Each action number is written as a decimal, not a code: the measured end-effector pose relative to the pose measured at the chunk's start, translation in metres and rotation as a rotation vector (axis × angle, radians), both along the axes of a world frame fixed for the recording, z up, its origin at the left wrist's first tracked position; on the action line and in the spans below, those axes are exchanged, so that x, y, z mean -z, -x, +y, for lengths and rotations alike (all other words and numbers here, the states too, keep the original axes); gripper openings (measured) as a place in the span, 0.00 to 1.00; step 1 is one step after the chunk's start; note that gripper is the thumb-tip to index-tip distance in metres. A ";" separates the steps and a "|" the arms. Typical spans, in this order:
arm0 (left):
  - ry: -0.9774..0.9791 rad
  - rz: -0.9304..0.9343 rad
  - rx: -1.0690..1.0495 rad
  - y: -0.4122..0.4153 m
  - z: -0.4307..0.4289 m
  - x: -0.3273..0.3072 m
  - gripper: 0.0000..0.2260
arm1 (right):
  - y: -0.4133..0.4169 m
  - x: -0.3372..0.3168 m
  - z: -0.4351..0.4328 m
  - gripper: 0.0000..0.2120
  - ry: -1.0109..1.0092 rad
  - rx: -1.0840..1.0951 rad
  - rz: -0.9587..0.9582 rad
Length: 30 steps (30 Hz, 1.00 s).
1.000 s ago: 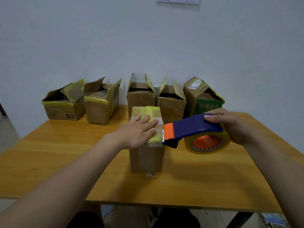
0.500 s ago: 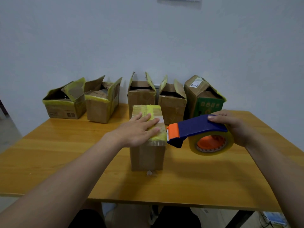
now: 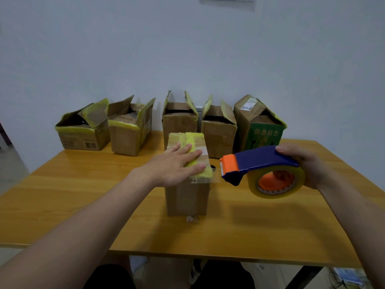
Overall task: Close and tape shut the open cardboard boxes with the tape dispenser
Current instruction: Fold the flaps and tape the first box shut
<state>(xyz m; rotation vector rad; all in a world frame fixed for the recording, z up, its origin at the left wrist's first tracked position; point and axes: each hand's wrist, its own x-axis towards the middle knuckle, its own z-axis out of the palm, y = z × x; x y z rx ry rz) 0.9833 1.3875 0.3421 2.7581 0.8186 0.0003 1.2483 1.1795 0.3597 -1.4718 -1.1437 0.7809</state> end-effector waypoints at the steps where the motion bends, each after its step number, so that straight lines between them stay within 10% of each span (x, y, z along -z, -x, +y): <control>1: 0.005 0.000 0.002 0.000 0.000 -0.001 0.37 | 0.000 -0.001 0.000 0.33 0.005 -0.008 -0.012; 5: -0.002 0.000 -0.003 0.000 0.000 0.001 0.37 | 0.005 -0.012 0.002 0.16 -0.019 -0.063 -0.048; 30: -0.018 0.039 -0.014 -0.003 -0.007 -0.005 0.39 | 0.061 -0.086 0.038 0.37 0.241 -0.021 -0.724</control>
